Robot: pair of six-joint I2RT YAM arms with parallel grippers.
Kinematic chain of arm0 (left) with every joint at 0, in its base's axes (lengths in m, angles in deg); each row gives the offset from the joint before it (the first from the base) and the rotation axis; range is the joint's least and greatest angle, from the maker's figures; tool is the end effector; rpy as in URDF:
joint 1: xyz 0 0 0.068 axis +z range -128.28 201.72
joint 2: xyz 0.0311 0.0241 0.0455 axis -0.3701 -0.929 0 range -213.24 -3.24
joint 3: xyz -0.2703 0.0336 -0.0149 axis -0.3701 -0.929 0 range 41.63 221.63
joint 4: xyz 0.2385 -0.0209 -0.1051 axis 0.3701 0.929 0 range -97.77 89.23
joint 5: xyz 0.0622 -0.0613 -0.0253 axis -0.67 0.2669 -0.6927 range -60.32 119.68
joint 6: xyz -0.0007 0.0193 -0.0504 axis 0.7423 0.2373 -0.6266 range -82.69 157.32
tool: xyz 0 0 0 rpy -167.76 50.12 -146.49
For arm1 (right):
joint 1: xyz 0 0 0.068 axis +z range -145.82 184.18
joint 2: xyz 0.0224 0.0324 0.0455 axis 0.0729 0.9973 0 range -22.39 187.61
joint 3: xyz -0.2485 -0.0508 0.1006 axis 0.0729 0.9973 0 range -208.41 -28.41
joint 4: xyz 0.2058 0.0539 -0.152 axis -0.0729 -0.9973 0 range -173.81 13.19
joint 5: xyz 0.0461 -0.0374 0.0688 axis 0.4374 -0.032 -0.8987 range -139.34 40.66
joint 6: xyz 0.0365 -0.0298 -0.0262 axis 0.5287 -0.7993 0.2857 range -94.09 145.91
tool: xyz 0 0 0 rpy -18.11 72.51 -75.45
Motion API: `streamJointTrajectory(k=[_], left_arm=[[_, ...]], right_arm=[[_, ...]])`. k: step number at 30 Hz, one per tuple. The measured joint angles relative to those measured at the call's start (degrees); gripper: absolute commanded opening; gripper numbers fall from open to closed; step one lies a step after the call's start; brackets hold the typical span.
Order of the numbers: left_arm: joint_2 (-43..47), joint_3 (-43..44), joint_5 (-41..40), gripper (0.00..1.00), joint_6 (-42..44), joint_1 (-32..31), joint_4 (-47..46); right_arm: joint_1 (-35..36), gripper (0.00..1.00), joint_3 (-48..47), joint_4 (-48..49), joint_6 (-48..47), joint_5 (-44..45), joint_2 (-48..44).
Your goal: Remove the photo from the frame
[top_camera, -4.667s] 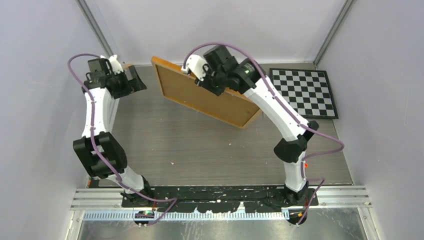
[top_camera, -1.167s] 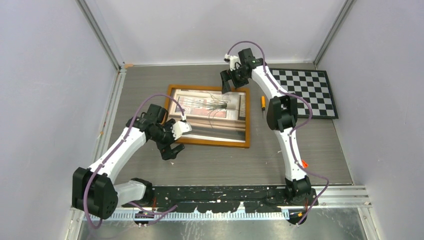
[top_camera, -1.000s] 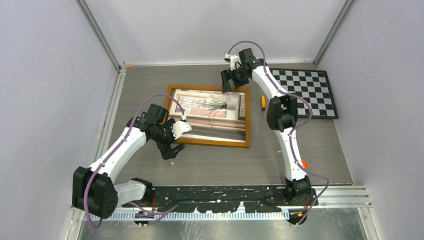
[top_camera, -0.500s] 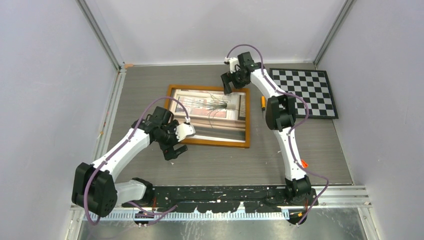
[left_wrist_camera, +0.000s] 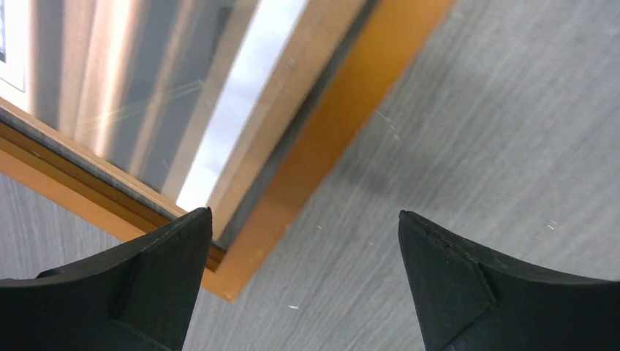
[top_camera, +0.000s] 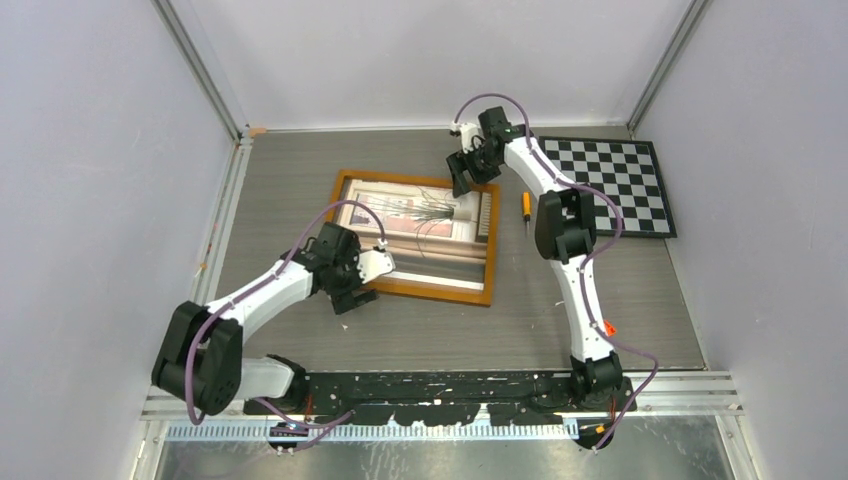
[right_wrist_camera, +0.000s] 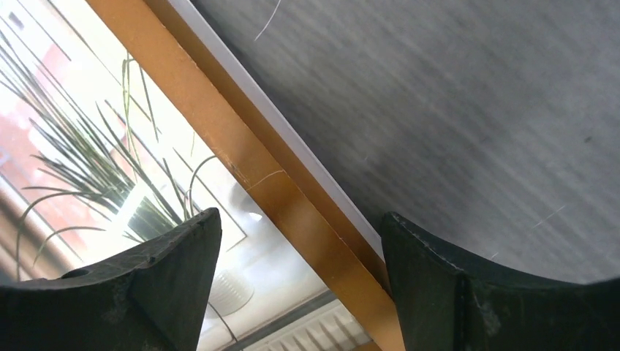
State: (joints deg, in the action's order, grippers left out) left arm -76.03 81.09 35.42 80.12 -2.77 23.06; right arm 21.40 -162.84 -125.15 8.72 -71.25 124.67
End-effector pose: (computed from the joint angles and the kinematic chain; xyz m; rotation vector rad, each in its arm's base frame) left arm 0.2053 -0.0974 0.1827 1.5109 2.2145 -0.0348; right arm 0.5174 0.1742 0.1684 -0.8912 2.4387 0.5019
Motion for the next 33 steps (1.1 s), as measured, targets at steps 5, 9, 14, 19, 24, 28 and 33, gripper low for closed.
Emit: streamJointTrajectory(k=[5,9,14,19,24,28,33], left_arm=[[-4.09,-0.13,-2.47,1.0,1.49,0.15,-5.46],[-5.33,-0.15,-2.8,1.0,2.95,1.2,-8.31],[-7.08,1.2,-2.69,1.0,4.42,4.98,-8.39],[-10.73,4.37,-2.75,1.0,6.56,9.51,-8.72],[-14.01,7.21,-3.13,1.0,9.2,10.93,-9.29],[-18.01,11.06,-4.46,1.0,10.43,12.0,-9.97],[-23.82,16.61,-6.23,1.0,9.81,13.92,-13.66]], right_arm=[[-0.2,0.81,5.2,-1.62,2.12,-2.4,-3.13],[-0.24,0.81,13.99,-1.49,4.39,-4.39,-8.15],[-0.83,0.79,23.12,-0.26,6.69,-4.98,-13.4],[-1.2,0.79,33.05,1.4,9.55,-5.75,-19.08],[-0.15,0.79,42.16,1.64,11.89,-6.54,-24.5],[2.25,0.79,48.37,0.52,12.96,-6.56,-28.33],[6.14,0.79,53.24,-3.21,13.33,-6.58,-31.08]])
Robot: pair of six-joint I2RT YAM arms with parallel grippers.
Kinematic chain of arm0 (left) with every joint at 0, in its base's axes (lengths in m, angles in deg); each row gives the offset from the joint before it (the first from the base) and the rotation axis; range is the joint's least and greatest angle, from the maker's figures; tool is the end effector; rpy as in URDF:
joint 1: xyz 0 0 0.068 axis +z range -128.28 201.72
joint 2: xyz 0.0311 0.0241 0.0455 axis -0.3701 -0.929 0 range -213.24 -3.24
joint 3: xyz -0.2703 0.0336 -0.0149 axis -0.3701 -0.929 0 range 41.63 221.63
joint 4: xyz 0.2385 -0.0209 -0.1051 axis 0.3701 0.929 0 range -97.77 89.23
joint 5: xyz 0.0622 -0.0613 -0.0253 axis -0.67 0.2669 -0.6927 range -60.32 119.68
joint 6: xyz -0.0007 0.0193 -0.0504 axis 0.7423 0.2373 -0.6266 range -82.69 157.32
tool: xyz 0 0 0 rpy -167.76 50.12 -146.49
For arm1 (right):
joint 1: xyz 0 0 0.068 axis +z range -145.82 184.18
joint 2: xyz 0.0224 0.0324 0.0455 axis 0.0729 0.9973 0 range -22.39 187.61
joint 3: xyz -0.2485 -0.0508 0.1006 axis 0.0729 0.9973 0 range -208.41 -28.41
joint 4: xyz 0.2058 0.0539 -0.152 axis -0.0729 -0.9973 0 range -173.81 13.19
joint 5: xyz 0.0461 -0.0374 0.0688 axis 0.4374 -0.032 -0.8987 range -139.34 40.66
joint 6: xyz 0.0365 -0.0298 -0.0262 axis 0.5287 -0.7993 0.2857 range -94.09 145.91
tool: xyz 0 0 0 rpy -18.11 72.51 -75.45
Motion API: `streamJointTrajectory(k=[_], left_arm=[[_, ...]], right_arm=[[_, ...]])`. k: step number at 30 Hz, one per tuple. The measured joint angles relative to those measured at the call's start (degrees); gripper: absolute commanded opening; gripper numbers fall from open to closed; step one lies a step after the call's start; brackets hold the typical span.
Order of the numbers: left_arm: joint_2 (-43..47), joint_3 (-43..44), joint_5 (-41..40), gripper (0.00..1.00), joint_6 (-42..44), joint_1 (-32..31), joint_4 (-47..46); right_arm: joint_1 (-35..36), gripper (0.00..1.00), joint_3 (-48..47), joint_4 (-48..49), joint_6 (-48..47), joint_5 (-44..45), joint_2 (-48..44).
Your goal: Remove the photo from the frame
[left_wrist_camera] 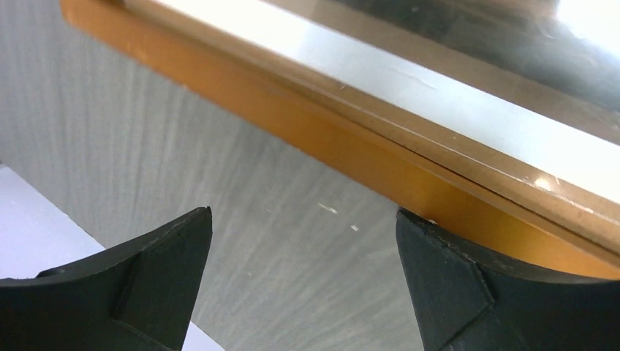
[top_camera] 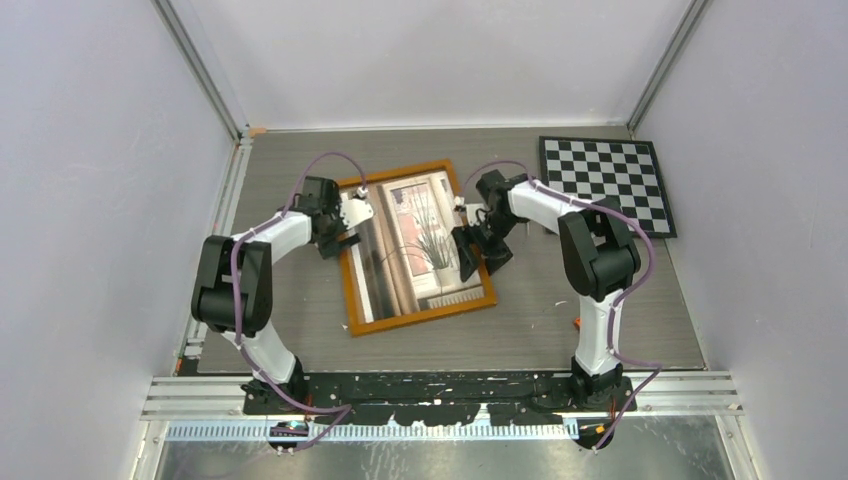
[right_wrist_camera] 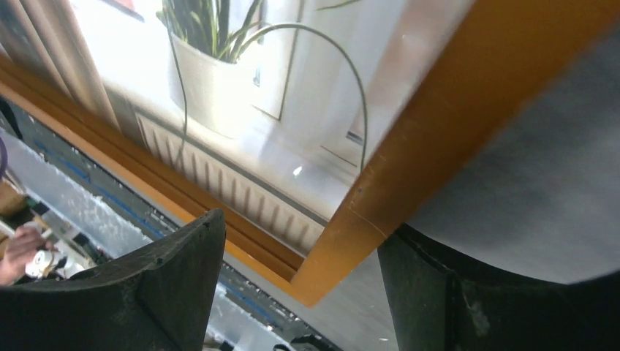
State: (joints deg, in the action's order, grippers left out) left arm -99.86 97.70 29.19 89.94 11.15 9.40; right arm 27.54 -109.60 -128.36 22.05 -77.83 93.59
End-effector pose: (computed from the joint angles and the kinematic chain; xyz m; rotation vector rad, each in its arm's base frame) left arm 0.3285 -0.0610 0.1693 1.3619 2.2202 0.2808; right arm 0.3402 0.1654 0.1552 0.7350 -2.9314 -0.7722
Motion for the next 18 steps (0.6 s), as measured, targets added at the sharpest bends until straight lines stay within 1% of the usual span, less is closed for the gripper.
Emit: streamJointTrajectory(k=[4,8,14,18], left_arm=[[-3.19,2.8,0.46,1.0,-0.74,0.22,-3.65],[-5.31,4.98,1.92,1.0,-1.79,0.17,-5.33],[-7.43,7.78,2.25,1.0,-3.5,0.17,-5.33],[-7.43,8.59,3.23,1.0,-5.05,0.76,-3.23]], right_arm=[[3.04,0.79,2.71,-2.82,1.01,-0.79,-1.01],[4.83,0.79,3.96,-4.66,2.6,-2.43,-1.01],[5.68,0.8,3.65,-5.11,5.01,-2.38,-0.5],[5.46,0.83,2.45,-6.05,6.4,-2.38,0.33]])
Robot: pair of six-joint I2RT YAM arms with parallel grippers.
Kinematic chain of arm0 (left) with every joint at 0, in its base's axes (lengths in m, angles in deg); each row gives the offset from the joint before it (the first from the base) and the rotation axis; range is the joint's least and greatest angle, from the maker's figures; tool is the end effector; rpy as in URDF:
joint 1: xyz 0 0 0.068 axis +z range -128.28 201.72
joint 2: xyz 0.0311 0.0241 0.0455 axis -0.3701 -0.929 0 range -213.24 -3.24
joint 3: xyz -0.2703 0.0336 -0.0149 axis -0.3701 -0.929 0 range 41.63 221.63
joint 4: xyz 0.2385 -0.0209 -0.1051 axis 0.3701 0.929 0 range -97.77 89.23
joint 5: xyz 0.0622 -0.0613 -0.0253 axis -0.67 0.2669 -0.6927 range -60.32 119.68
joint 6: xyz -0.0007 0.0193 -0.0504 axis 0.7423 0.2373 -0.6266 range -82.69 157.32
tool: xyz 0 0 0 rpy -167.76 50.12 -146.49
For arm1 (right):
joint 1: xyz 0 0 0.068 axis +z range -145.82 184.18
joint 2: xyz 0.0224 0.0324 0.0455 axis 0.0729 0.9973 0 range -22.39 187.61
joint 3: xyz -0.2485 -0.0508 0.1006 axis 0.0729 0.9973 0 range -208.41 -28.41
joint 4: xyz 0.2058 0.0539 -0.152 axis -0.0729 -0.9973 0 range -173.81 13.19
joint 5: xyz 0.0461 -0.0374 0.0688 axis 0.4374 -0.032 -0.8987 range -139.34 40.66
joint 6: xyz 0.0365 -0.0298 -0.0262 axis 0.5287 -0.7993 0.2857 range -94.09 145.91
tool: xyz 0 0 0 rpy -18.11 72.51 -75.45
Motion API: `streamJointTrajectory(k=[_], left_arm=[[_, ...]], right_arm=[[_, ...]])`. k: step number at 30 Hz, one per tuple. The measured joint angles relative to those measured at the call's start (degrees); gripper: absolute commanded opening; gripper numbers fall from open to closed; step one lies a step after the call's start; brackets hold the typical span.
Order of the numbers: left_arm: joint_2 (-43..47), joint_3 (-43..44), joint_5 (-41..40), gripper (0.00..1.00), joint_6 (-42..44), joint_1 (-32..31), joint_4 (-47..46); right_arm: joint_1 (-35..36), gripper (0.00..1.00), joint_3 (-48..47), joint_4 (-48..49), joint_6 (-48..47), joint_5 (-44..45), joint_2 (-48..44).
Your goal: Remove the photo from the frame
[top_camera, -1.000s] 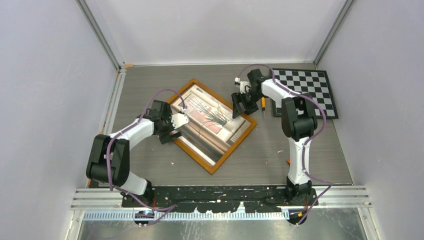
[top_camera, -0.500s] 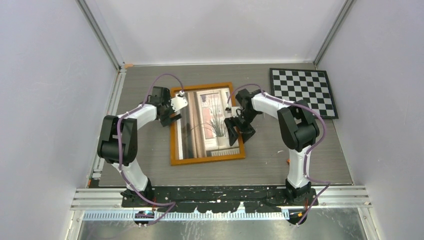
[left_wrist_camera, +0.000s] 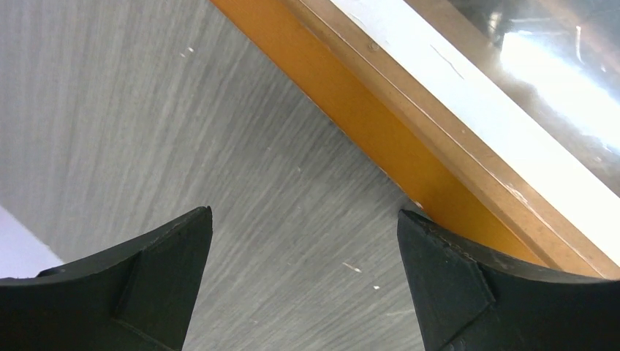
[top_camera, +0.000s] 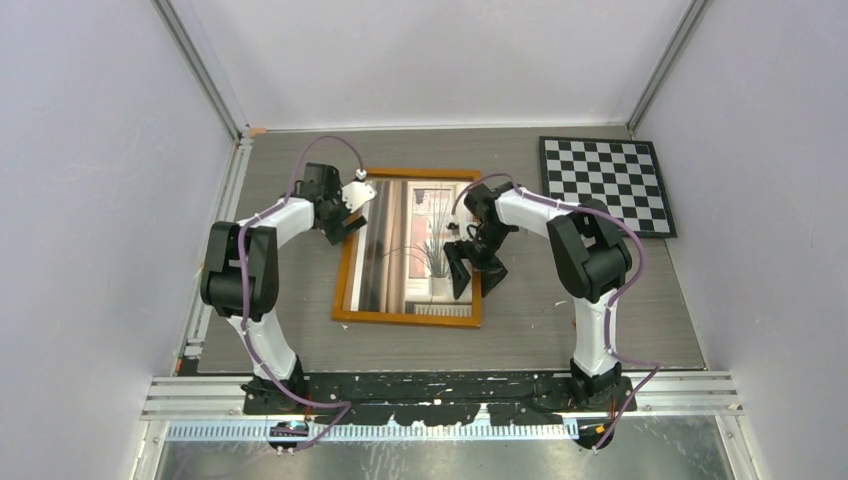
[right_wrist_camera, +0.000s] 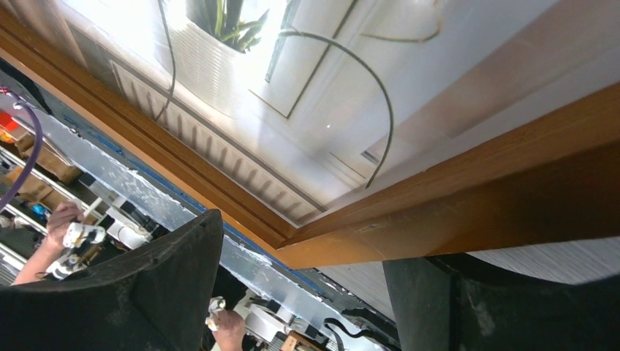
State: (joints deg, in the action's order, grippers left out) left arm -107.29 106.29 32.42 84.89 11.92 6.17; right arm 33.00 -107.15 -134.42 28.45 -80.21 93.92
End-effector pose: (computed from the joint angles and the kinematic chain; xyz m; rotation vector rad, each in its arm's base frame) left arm 0.3712 -0.0658 0.1726 1.2237 2.1949 0.2127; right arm 0.3052 0.1887 0.1442 0.6077 -2.7580 -0.7159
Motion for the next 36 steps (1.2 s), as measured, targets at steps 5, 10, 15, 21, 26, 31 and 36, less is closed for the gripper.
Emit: streamJointTrajectory(k=[5,10,15,21,26,31,36], left_arm=[[0.2,3.45,5.11,1.0,-2.95,4.0,8.48],[5.44,6.84,8.59,1.0,-2.58,8.17,18.05],[19.1,5.66,16.46,0.95,-0.35,6.36,26.77],[28.3,-1.57,21.66,0.84,-1.33,-8.11,31.93],[25.35,-9.92,20.79,0.75,-8.26,-28.13,31.65],[20.22,-10.71,18.45,0.69,-11.61,-35.91,26.16],[16.39,-11.78,14.99,0.57,-13.33,-39.76,23.15]], right_arm=[[-1.09,0.88,-0.68,1.66,1.27,-0.02,-0.24],[-3.15,0.93,-0.63,5.38,2.38,0.66,-3.02],[-6.75,0.93,-0.61,6.82,2.58,0.85,-9.4],[-10.8,0.93,1.86,7.89,2.6,0.72,-14.08],[-13.49,0.92,6.21,9.27,3.63,0.39,-14.91],[-15.67,0.92,7.26,11.37,4.35,-0.85,-16.0],[-17.22,0.92,8.61,14.4,6.14,-1.73,-16.68]])
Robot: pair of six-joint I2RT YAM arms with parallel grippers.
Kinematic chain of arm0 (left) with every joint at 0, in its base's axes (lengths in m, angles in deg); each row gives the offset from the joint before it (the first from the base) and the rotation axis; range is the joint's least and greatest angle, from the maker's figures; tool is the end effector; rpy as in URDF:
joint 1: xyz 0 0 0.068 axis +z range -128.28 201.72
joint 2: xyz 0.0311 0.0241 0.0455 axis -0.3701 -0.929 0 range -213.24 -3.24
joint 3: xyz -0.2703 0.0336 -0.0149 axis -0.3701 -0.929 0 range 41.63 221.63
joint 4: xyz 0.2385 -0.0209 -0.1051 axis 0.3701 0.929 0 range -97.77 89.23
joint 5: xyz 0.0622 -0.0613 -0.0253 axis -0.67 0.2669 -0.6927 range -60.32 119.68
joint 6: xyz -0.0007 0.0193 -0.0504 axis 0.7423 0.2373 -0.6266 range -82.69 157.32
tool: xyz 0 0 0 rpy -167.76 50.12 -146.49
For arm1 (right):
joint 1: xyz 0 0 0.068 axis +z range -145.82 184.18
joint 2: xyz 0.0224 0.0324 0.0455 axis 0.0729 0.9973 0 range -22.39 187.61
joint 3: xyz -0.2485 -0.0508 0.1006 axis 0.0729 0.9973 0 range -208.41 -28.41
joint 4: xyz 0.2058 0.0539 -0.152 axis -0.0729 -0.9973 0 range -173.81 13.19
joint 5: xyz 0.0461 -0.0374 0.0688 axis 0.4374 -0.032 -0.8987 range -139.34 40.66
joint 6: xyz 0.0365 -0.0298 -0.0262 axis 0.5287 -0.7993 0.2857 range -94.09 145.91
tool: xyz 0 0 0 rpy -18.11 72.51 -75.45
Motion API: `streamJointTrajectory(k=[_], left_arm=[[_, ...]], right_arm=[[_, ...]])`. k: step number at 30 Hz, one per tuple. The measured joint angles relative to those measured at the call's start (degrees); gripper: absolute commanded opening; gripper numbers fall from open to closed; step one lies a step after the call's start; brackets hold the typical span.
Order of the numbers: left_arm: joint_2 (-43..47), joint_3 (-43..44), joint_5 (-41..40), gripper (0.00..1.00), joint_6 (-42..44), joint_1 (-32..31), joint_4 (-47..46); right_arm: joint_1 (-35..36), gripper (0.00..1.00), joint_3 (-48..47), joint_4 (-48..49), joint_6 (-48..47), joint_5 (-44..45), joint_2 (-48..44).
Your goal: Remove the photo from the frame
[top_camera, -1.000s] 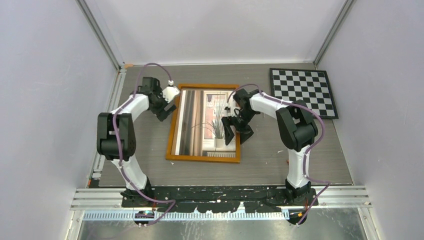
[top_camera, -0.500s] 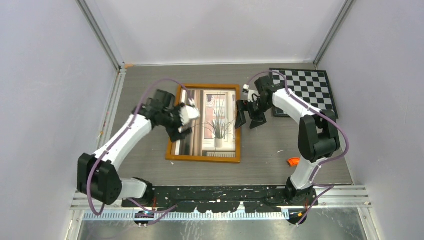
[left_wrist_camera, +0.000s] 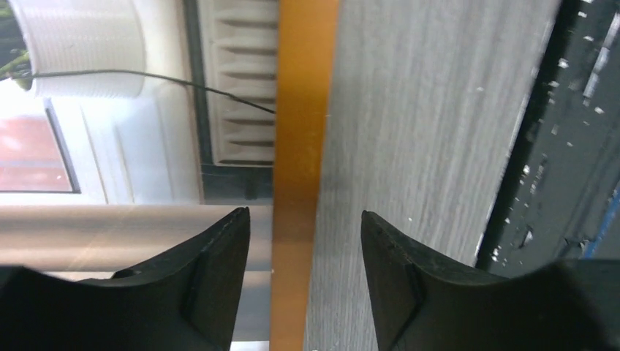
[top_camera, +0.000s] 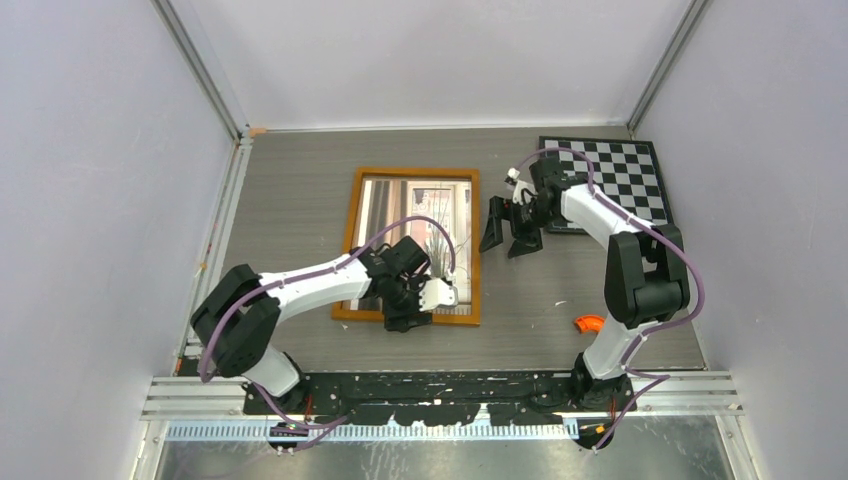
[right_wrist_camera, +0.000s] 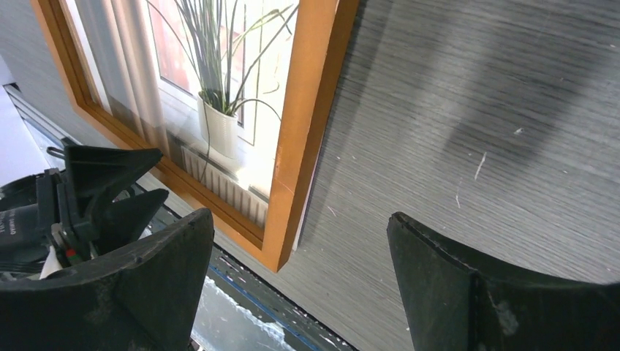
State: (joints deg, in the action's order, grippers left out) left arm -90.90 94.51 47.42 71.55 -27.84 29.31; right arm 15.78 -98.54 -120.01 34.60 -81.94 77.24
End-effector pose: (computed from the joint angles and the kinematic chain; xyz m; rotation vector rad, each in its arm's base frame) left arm 0.1722 -0.2188 0.1842 1.9412 2.0582 -0.4977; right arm 0.3271 0.0867 0.2061 -0.1968 2.8122 0.8859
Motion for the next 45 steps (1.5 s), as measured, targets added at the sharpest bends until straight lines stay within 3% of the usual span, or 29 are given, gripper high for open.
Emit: streamJointTrajectory(k=[5,9,12,20,36,41,45], left_arm=[[-2.25,0.0,-2.84,0.42,-2.36,0.07,-2.6],[-3.08,-0.22,-3.48,0.14,-2.62,0.07,-3.43],[-2.97,-0.26,-2.8,0.0,-0.92,-0.02,-3.8],[-0.11,-1.07,-1.77,0.0,-2.78,0.13,-3.3],[-0.35,-3.06,-2.01,0.0,4.02,2.45,-1.2],[-1.09,-2.36,-1.18,0.0,6.47,6.38,-0.76],[-1.09,-2.36,-1.2,0.01,8.02,7.21,-0.11]], right_arm=[[0.0,0.92,0.33,1.86,1.18,-0.52,-0.02],[-0.07,0.92,0.33,1.99,1.18,-0.31,-0.24],[-0.2,0.92,0.28,1.62,1.11,0.0,-0.66],[-0.42,0.92,0.28,1.18,0.96,-0.37,-0.76],[-0.46,0.91,0.5,1.2,1.4,-1.64,-0.76],[-0.46,0.88,2.08,1.4,1.4,-2.25,-0.74],[-0.46,0.79,2.56,1.53,1.46,-2.84,-0.35]])
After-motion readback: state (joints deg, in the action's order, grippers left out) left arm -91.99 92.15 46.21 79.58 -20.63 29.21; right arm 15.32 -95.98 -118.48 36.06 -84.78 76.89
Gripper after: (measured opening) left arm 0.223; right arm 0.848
